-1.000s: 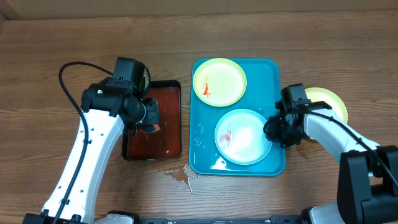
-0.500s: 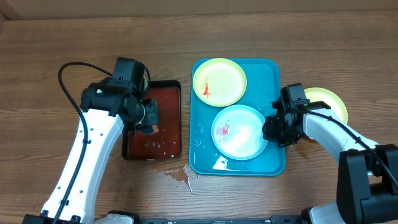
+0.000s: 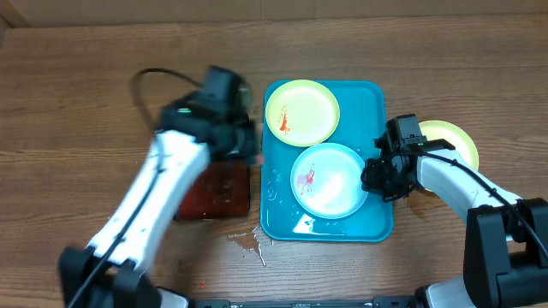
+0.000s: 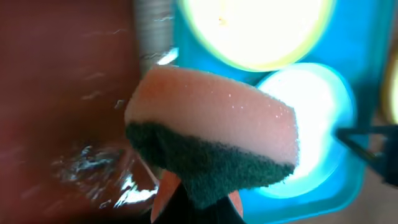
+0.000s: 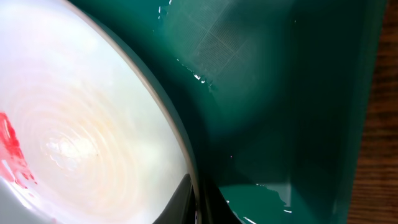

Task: Clean dirty plates on tray and stack at the side
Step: 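Scrub the light-blue plate with the sponge while the right gripper holds it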

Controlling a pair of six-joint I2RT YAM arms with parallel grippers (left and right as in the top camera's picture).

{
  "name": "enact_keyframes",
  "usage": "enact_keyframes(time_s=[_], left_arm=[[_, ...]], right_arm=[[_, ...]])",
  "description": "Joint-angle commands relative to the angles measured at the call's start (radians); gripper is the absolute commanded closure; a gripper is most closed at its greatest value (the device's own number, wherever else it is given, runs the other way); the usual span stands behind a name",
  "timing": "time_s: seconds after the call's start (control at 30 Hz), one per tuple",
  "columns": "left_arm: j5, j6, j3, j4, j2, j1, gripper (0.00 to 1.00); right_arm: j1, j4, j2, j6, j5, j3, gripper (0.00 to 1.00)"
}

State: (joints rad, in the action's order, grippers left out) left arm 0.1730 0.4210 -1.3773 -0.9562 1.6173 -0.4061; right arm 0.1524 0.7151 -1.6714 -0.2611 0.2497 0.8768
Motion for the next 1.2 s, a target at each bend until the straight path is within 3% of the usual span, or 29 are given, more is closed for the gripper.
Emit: enact_keyframes(time_s=[0.0,0.17,0.3,0.43,0.53,0.77,0.97,1.17], left_arm=[[0.064,0.060,-0.008,0.091,0.063,-0.116,0.96],[0.064,0.138,-0.008,0.284,0.213,-0.244,0.96],[0.065,0.235,-0.008,0.329,0.337,-0.262,0.96],[0.061,0.267,-0.013,0.305,0.413,-0.247,0.96],[0.006,0.344,-0.047,0.189,0.441,-0.222,0.96],[-0.008,0.331,-0.080,0.119,0.456,-0.151,0.96],[0.181,0.150,-0.079,0.259,0.476,-0.187,0.96],[0.489,0.125,-0.079,0.377,0.565,-0.255,0.96]], right_arm=[[0.006,-0.004,-0.020,-0.007,-0.023,-0.008,0.96],[0.006,-0.003,-0.020,-0.007,-0.023,-0.008,0.96],[0.006,-0.002,-0.020,-0.007,-0.023,-0.008,0.96],[0.006,0.004,-0.020,-0.007,-0.023,-0.008,0.96],[0.006,0.004,-0.020,-0.007,-0.023,-0.008,0.96],[0.006,0.004,-0.020,-0.007,-0.023,-0.008,0.96],[0.006,0.003,-0.020,-0.007,-0.023,-0.008,0.96],[0.006,0.004,-0.020,-0.007,-0.023,-0.008,0.96]])
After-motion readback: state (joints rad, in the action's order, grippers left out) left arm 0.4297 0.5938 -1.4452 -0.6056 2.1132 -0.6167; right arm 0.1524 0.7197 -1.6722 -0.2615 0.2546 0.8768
